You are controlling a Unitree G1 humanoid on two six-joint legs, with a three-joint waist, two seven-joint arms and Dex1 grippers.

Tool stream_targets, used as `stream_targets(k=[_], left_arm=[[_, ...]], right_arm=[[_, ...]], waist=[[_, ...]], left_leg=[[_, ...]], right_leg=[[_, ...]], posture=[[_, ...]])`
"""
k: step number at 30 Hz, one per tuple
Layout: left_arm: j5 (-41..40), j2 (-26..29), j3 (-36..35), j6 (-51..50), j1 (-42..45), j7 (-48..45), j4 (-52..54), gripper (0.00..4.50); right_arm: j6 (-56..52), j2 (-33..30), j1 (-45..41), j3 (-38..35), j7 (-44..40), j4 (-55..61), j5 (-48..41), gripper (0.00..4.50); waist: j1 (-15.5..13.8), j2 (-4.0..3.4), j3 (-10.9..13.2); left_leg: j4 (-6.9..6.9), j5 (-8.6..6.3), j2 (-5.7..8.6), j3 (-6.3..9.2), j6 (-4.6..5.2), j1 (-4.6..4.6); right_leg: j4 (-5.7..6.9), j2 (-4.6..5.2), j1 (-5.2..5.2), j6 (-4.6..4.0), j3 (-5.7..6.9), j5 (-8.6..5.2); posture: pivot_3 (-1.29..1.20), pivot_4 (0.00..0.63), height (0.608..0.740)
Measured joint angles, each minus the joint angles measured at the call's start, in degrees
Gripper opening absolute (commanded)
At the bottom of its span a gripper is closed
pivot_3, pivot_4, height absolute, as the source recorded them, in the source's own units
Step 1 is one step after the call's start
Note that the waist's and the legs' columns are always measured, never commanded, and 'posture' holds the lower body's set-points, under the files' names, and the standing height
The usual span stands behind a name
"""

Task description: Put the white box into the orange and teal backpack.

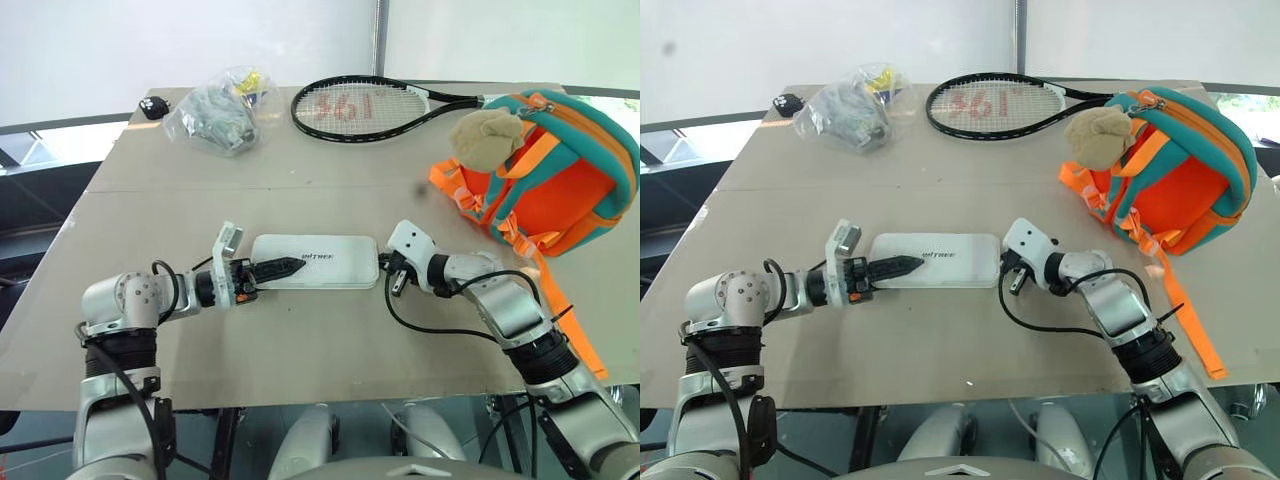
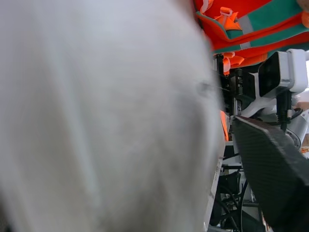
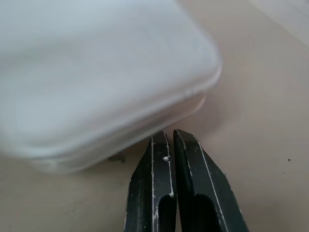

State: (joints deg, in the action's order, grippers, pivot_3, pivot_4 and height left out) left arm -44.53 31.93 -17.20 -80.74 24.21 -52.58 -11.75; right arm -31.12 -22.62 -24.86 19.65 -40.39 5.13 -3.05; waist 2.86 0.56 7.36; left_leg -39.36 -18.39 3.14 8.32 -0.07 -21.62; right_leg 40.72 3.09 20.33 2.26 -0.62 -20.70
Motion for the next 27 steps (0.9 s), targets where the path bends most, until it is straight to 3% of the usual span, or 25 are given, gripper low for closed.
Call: stream_targets(k=[8,11,14,19,24,27], left_arm=[[-3.0,-2.3,-3.1,-1.2,-1.9,4.0,2.3,2.78],[-3.6,-3.1,-3.7,-1.4,-2.3,5.6,3.4,2.78],[-3.9,-4.9,-4.9,-0.5,-2.4,7.9,4.6,2.78],[-3.9,-9.4,-6.6,4.5,-1.2,13.6,6.8,2.78],[-3.8,-12.4,-7.3,9.4,2.1,19.4,9.0,2.78],[-2.0,-13.3,-5.7,13.3,4.3,21.5,8.9,2.78]], right_arm=[[-5.3,-5.5,12.3,-13.5,2.1,17.5,-5.7,0.00],[-10.4,-5.8,16.6,-21.1,3.8,25.6,-9.7,0.81],[-16.4,-6.0,20.2,-29.1,6.8,33.4,-13.0,2.21],[-27.9,0.0,18.4,-40.3,15.0,43.5,-18.8,4.47],[-35.6,3.0,10.2,-44.2,23.8,43.4,-19.1,4.47],[-33.6,2.7,-0.1,-42.1,28.8,32.3,-15.8,4.47]], waist=[[-0.3,0.00,0.0],[-0.5,0.00,0.0],[-0.7,0.00,0.0],[-0.6,0.00,0.0],[-0.5,0.00,0.0],[-0.3,0.00,0.0]], left_leg=[[0.09,0.00,-0.01,-0.01,0.00,-0.08],[0.09,0.00,-0.01,-0.02,0.00,-0.09],[0.12,0.00,-0.02,-0.01,0.01,-0.12],[0.14,0.00,-0.11,-0.02,0.00,-0.06],[0.12,0.00,-0.08,-0.08,0.01,-0.04],[0.17,0.00,-0.09,-0.18,0.01,0.03]], right_leg=[[-0.13,-0.01,0.02,0.00,-0.04,0.00],[-0.19,-0.01,0.01,0.00,-0.08,0.00],[-0.38,-0.04,-0.02,0.00,-0.09,0.00],[-0.63,-0.14,-0.23,0.00,-0.09,0.00],[-0.67,-0.12,-0.27,0.00,-0.14,0.00],[-0.66,-0.15,-0.28,0.00,-0.21,0.00]], posture=[[0.00,0.150,0.740],[0.00,0.150,0.740],[0.00,0.150,0.740],[0.00,0.150,0.740],[0.00,0.150,0.740],[0.00,0.150,0.740]])
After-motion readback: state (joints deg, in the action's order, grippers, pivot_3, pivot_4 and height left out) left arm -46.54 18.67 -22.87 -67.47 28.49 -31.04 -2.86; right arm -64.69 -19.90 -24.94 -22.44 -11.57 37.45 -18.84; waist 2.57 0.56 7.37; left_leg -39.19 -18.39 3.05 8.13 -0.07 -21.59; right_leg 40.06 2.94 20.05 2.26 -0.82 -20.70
